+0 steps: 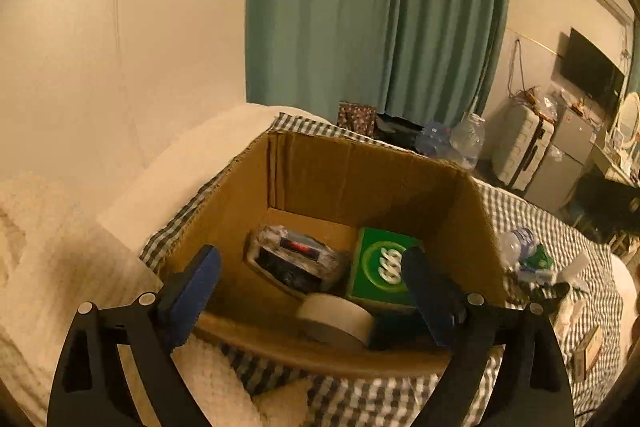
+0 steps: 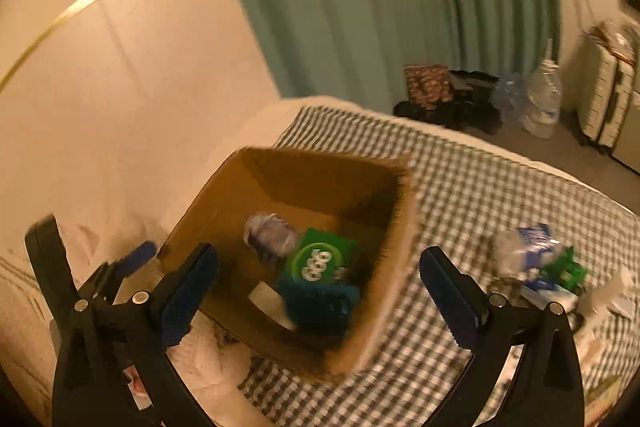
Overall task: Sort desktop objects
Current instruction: 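Carry tissue pack and blister pack to the cardboard box and release both, then grasp the white figurine with left tool while right grasps the white lace cloth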
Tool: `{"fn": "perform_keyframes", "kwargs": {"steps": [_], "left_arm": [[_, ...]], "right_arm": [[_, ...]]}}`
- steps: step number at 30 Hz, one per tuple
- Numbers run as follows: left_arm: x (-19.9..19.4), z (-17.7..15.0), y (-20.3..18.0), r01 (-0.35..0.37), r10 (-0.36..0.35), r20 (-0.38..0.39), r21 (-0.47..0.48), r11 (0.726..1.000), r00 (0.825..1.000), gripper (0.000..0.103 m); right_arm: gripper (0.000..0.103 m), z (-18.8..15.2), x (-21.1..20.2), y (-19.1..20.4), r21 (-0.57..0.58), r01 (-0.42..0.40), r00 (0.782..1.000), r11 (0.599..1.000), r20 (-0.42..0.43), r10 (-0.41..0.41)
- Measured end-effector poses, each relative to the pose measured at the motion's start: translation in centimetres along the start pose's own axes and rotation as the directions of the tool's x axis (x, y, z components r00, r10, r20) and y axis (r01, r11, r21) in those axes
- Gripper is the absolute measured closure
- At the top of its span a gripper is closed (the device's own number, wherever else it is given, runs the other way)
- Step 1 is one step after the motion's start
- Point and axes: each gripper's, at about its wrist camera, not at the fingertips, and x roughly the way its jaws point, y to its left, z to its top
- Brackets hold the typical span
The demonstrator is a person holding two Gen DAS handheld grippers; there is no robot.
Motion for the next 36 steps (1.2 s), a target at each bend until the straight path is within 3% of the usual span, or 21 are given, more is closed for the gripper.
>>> {"fn": "perform_keyframes", "kwargs": {"steps": [2, 7, 11, 16, 20, 24, 31, 36], "left_arm": [[-1.3, -0.9, -1.6, 0.027, -0.027, -0.001, 0.04, 0.999, 1.0, 0.001], [-4.5, -3.3, -6.8, 0.118, -0.118, -0.008, 0.132, 0.984, 0.993, 0.0], [-5.6, -4.4, -12.3, 0.213, -0.208, -0.05, 0.163, 0.963, 0.977, 0.0], [-5.3, -6.3, -18.2, 0.313, -0.306, -0.068, 0.215, 0.925, 0.95, 0.0], [-3.8, -8.0, -21.5, 0.313, -0.307, -0.068, 0.298, 0.902, 0.949, 0.0], [-1.0, -9.2, -22.8, 0.33, -0.315, -0.097, 0.296, 0.896, 0.944, 0.0], [4.5, -10.1, -24.2, 0.324, -0.298, -0.132, 0.277, 0.905, 0.945, 0.0], [6.9, -11.7, -24.9, 0.361, -0.332, -0.148, 0.284, 0.888, 0.932, 0.0]], "right_arm": [[0.002, -0.8, -2.6, -1.4, 0.015, 0.028, 0.999, 1.0, 0.034, -0.028], [0.002, -4.1, -10.0, -6.5, 0.047, 0.16, 0.981, 0.986, 0.102, -0.164], [0.002, -7.6, -15.7, -11.0, 0.103, 0.274, 0.948, 0.956, 0.141, -0.287], [0.002, -13.3, -20.0, -15.3, 0.169, 0.416, 0.885, 0.894, 0.152, -0.44], [0.002, -16.4, -19.9, -17.7, 0.189, 0.457, 0.867, 0.869, 0.126, -0.483], [0.002, -18.0, -18.3, -19.8, 0.182, 0.471, 0.861, 0.863, 0.115, -0.495], [0.002, -18.7, -15.5, -22.3, 0.148, 0.443, 0.887, 0.884, 0.075, -0.456], [0.002, -18.0, -11.9, -23.7, 0.109, 0.441, 0.891, 0.891, 0.06, -0.449]]}}
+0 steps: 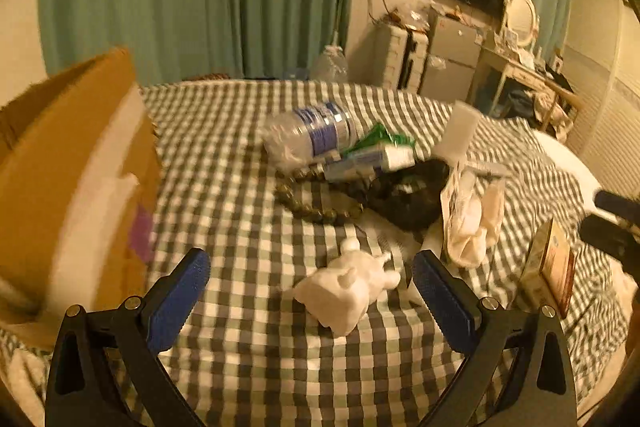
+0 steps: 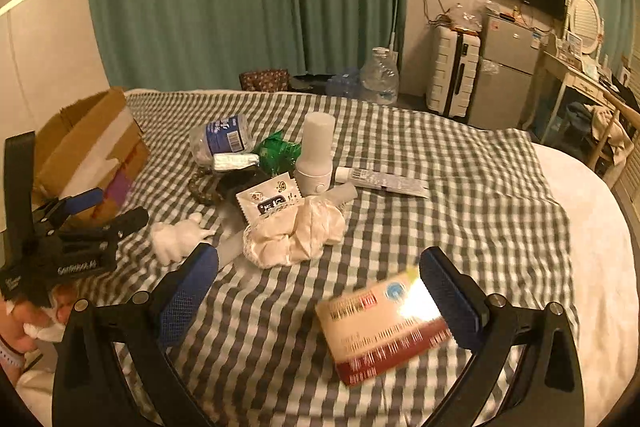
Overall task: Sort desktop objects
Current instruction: 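Grasp the white figurine with left tool while right grasps the white lace cloth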
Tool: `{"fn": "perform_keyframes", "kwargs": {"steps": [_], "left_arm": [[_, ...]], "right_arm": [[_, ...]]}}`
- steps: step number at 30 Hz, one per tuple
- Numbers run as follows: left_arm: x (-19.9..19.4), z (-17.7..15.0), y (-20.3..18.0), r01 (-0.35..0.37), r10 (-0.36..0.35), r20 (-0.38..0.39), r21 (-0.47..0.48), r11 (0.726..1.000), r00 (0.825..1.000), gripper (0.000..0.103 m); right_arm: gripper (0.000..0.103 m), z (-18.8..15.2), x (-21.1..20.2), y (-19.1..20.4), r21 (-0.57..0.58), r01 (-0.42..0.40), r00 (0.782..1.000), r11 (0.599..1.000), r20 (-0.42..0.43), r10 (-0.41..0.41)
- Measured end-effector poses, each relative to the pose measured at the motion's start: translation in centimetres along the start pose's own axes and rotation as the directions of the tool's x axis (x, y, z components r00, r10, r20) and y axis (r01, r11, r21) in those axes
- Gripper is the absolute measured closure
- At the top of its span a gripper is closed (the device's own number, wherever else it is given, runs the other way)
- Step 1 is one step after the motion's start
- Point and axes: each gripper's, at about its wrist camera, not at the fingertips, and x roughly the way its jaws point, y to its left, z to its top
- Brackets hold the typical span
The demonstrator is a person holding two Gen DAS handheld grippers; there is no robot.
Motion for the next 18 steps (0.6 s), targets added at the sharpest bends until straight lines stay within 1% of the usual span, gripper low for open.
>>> {"fn": "perform_keyframes", "kwargs": {"steps": [3, 7, 9, 12, 14, 16, 18], "left_arm": [[1.2, -0.5, -0.7, 0.039, -0.038, -0.025, 0.036, 0.999, 0.999, 0.0], [2.4, -1.3, -1.5, 0.08, -0.077, -0.04, 0.089, 0.993, 0.996, 0.0], [3.0, -1.7, -2.0, 0.103, -0.096, -0.06, 0.117, 0.988, 0.994, 0.0], [3.8, -2.2, -2.4, 0.073, -0.062, -0.073, 0.162, 0.984, 0.995, 0.0], [4.0, -2.2, -2.0, 0.063, -0.053, -0.069, 0.154, 0.986, 0.996, 0.0], [4.5, -2.1, -1.0, 0.06, -0.051, -0.075, 0.114, 0.992, 0.996, 0.0], [5.0, -2.1, 0.1, 0.038, -0.031, -0.085, 0.077, 0.996, 0.996, 0.0]], "right_arm": [[0.002, -0.2, 2.4, -0.1, 0.015, -0.015, 1.0, 1.0, -0.016, 0.015], [0.002, -0.4, 5.6, -0.5, 0.056, -0.038, 0.996, 0.998, -0.074, 0.042], [0.002, -0.2, 6.7, -0.6, 0.074, -0.048, 0.995, 0.996, -0.089, 0.055], [0.002, 0.2, 8.3, -0.7, 0.094, -0.053, 0.992, 0.994, -0.11, 0.063], [0.002, 0.4, 9.2, -0.6, 0.101, -0.057, 0.99, 0.993, -0.123, 0.069], [0.002, 0.5, 10.1, -0.5, 0.104, -0.053, 0.987, 0.993, -0.145, 0.067], [0.002, 0.6, 11.0, -0.2, 0.113, -0.04, 0.985, 0.993, -0.165, 0.059]]}}
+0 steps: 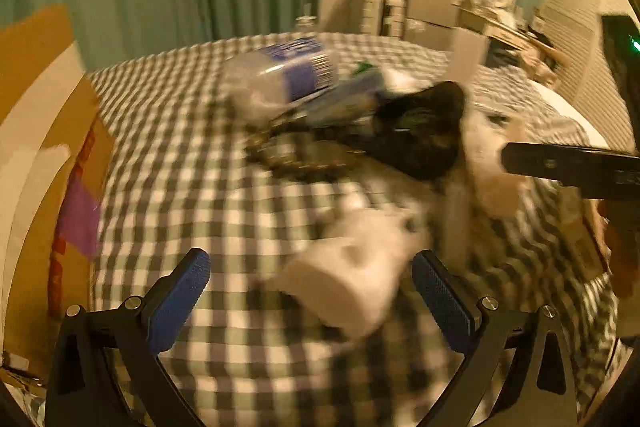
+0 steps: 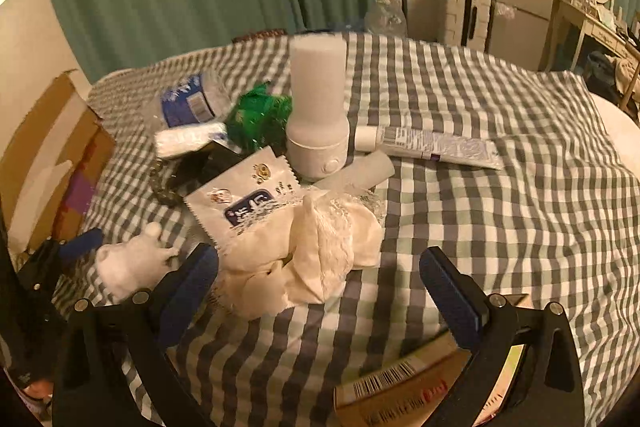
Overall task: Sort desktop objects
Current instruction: 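Grasp the white figurine with left tool while right grasps the white lace cloth, then carry figurine and lace cloth into the cardboard box and release both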
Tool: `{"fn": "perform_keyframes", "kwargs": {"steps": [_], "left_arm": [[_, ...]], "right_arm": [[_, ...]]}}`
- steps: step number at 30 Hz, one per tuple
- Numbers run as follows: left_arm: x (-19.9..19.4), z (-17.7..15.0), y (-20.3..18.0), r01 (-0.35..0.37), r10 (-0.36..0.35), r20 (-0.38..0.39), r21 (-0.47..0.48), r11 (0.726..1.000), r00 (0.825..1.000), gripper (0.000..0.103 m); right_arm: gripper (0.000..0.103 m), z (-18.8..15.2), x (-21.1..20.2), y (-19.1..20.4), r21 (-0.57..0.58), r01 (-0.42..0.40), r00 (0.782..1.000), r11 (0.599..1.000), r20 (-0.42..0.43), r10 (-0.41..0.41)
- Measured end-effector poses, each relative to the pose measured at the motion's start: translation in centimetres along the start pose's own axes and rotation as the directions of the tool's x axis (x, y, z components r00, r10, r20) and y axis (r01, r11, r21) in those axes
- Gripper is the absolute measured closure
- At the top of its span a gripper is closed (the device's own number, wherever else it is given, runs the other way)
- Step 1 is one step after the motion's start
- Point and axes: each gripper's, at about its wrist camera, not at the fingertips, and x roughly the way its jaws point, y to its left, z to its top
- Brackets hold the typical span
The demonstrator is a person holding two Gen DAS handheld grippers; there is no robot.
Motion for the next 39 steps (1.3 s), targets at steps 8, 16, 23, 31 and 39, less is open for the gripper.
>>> {"fn": "perform_keyframes", "kwargs": {"steps": [8, 16, 23, 31, 39], "left_arm": [[1.2, -0.3, 0.0, 0.039, -0.039, -0.022, 0.009, 0.999, 0.999, 0.008], [1.2, 0.5, -0.4, 0.057, -0.057, -0.019, 0.003, 0.998, 0.998, 0.054], [-1.7, 1.5, 0.1, 0.034, -0.033, 0.029, -0.039, 0.999, 0.999, 0.054], [-6.5, 4.5, -1.1, 0.033, -0.027, 0.112, -0.059, 0.998, 0.993, 0.054], [-13.7, 8.2, -2.3, 0.04, -0.036, 0.162, -0.022, 0.999, 0.986, 0.054]], "right_arm": [[0.037, 0.3, 1.5, -0.2, 0.044, -0.041, 0.998, 0.998, -0.038, 0.043], [0.064, -0.6, 0.8, 0.1, 0.03, -0.055, 0.996, 0.998, -0.071, 0.057], [0.081, -1.1, -2.2, -0.2, 0.03, -0.045, 0.998, 0.999, -0.043, 0.047], [0.083, -1.7, -9.0, 0.2, -0.038, -0.001, 1.0, 0.999, 0.029, 0.002], [0.083, -1.3, -16.6, 2.1, -0.083, 0.057, 0.989, 0.995, 0.142, -0.045]]}}
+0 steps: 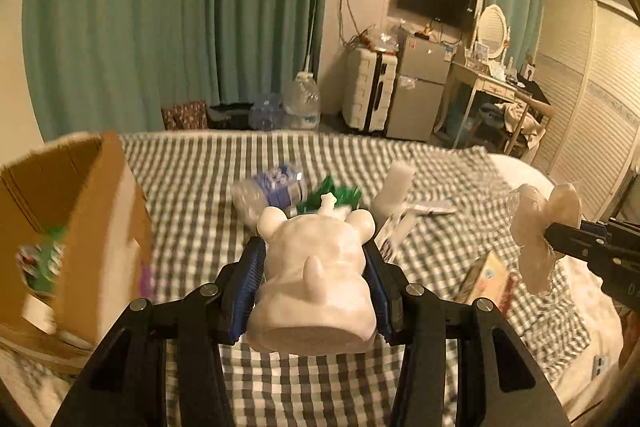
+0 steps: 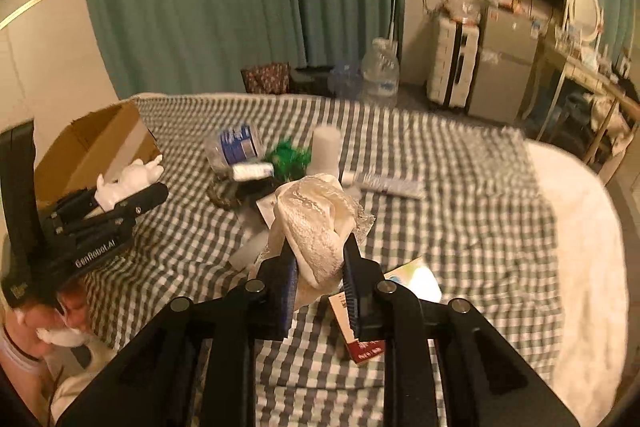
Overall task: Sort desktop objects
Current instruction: 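Carry figurine and lace cloth into the cardboard box and release both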
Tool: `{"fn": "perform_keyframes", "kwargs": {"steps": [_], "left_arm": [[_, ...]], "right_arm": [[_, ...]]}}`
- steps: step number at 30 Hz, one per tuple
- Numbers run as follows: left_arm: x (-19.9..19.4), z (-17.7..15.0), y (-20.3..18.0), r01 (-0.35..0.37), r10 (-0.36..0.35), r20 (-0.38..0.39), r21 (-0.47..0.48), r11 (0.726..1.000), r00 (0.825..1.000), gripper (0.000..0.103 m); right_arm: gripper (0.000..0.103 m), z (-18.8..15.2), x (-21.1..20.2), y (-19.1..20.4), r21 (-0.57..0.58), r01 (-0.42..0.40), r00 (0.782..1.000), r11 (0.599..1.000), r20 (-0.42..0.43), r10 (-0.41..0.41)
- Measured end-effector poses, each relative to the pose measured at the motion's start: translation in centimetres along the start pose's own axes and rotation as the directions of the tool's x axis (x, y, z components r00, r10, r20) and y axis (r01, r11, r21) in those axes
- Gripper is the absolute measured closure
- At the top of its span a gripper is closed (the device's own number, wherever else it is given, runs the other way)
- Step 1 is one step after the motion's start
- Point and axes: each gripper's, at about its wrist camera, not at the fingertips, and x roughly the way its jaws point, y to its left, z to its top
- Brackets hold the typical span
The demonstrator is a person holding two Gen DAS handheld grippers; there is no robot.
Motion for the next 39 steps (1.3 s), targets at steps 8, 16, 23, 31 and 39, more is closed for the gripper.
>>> {"fn": "perform_keyframes", "kwargs": {"steps": [8, 16, 23, 31, 39], "left_arm": [[-7.5, 3.7, -0.1, -0.002, -0.002, 0.069, 0.05, 0.999, 0.998, 0.054], [-12.5, 6.0, 4.0, -0.024, 0.024, 0.067, 0.005, 1.0, 0.997, 0.054], [-14.2, 6.4, 10.7, -0.165, 0.167, 0.092, -0.035, 0.986, 0.982, 0.054], [-13.6, 4.1, 20.6, -0.25, 0.258, 0.066, -0.112, 0.962, 0.964, 0.054], [-9.3, -0.5, 28.3, -0.293, 0.294, -0.028, -0.198, 0.935, 0.955, 0.054]], "right_arm": [[0.083, 1.8, -6.8, 2.9, -0.015, -0.016, 0.993, 1.0, 0.116, 0.017], [0.083, 3.5, -11.3, 8.0, -0.132, -0.015, 0.979, 0.991, 0.198, 0.041], [0.083, 5.5, -11.4, 12.8, -0.22, -0.037, 0.972, 0.975, 0.219, 0.086], [0.083, 7.5, -8.4, 21.4, -0.342, -0.104, 0.969, 0.934, 0.176, 0.173], [0.083, 8.9, 0.3, 30.5, -0.409, -0.222, 0.961, 0.885, 0.062, 0.269]]}}
